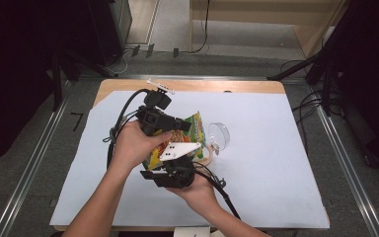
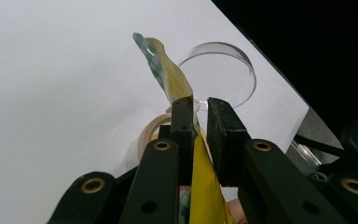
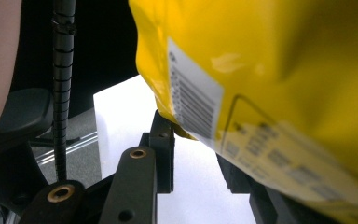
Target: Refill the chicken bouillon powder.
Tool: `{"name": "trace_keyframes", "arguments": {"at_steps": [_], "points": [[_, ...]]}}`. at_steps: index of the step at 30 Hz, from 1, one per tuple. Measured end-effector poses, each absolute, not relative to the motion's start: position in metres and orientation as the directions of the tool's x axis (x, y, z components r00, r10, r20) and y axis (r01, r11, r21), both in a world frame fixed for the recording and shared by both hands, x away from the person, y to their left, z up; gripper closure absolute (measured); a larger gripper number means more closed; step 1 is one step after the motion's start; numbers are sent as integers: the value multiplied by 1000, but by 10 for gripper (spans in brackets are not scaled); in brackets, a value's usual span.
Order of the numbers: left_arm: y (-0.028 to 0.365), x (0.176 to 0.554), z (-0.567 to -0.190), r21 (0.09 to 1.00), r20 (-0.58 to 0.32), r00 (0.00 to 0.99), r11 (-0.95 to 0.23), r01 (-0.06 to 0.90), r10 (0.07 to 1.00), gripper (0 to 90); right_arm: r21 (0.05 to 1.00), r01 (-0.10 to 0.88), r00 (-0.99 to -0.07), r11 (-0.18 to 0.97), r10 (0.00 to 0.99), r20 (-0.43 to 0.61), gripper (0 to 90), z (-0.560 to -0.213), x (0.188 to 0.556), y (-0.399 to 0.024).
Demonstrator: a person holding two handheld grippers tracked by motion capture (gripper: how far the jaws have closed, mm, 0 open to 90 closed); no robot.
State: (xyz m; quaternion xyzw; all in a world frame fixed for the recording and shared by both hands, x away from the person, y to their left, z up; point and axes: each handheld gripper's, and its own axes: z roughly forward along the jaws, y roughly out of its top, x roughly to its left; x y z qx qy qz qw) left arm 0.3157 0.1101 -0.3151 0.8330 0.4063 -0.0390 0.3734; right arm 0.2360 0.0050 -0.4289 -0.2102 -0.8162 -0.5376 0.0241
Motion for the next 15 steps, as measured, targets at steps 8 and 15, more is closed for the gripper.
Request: {"name": "trace_keyframes", "arguments": {"at_steps": [8,15], "points": [[110,316,-316,590,-374,664,-387,709,647,813,867,370,-910,333,316,267,711,-429,235,5],[111,317,-316,587,-378,663,-387,711,646,813,867,367,-912,338,317,262,710,-429,236,5]]}}
